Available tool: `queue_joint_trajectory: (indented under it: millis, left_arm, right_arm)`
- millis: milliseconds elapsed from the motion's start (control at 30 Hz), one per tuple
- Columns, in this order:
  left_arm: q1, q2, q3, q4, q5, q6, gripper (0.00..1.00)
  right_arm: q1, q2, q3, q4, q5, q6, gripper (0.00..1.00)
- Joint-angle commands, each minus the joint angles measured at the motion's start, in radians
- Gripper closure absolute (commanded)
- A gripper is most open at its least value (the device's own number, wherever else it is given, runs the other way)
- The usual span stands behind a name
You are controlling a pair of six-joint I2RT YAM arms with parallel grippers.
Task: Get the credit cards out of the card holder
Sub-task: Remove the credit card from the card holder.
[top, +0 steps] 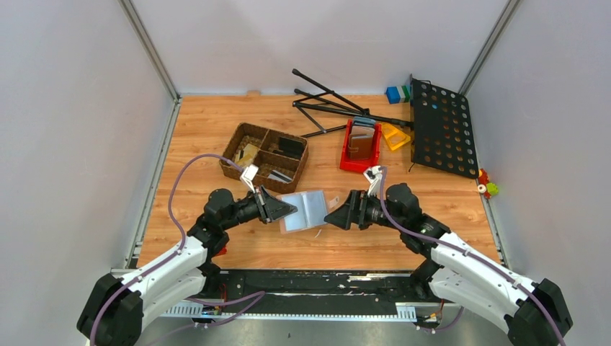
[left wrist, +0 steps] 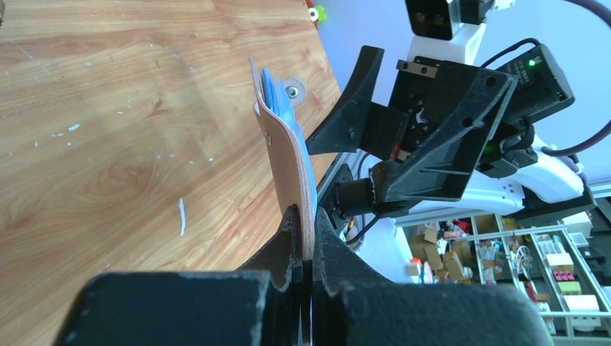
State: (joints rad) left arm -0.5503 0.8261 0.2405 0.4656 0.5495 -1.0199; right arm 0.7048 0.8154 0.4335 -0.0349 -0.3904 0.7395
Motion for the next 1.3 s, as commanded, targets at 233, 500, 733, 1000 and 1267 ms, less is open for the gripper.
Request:
queue_joint_trajectory:
  millis: [233, 500, 733, 1000, 1267]
  left_arm:
    - [-0.005, -0.014, 0.025, 0.175, 0.045, -0.108, 1.00]
    - [-0.005, 0.016, 0.019, 0.255, 0.072, -0.157, 1.00]
    - [-0.005, 0.033, 0.024, 0.293, 0.081, -0.182, 1.00]
    - [-0.005, 0.043, 0.027, 0.321, 0.093, -0.197, 1.00]
    - [-0.005, 0.053, 0.027, 0.332, 0.095, -0.203, 1.00]
  right_arm:
    - [-0.006, -0.048, -0.066, 0.113, 0.073, 0.064, 0.16]
    - [-0.012, -0.095, -0.080, 0.083, 0.156, 0.077, 0.26]
    - [-0.013, -0.132, -0.094, 0.065, 0.204, 0.070, 0.30]
    - [-0.013, -0.074, -0.073, 0.089, 0.155, 0.046, 0.31]
    - [-0.013, -0.039, -0.079, 0.215, 0.026, 0.060, 0.30]
